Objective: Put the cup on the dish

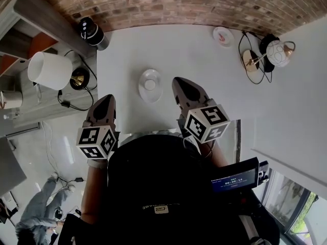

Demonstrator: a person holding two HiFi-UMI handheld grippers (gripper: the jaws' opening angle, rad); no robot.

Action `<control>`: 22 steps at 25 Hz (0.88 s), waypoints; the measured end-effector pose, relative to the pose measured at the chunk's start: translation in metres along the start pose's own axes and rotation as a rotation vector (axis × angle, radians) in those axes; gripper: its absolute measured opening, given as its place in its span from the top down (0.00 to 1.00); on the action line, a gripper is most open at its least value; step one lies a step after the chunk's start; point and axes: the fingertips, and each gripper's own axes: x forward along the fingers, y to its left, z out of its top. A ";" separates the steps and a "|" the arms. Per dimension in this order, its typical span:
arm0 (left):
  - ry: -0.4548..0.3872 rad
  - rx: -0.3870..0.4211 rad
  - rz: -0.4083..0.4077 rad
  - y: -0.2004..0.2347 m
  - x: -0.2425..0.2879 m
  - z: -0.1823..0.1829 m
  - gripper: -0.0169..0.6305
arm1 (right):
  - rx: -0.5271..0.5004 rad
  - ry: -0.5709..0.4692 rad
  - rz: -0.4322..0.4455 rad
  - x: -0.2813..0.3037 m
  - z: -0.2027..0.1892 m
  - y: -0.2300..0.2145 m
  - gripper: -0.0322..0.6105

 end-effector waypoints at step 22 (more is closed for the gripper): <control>0.136 0.052 -0.014 0.003 0.032 -0.021 0.96 | -0.050 0.062 0.025 0.021 0.003 -0.006 0.95</control>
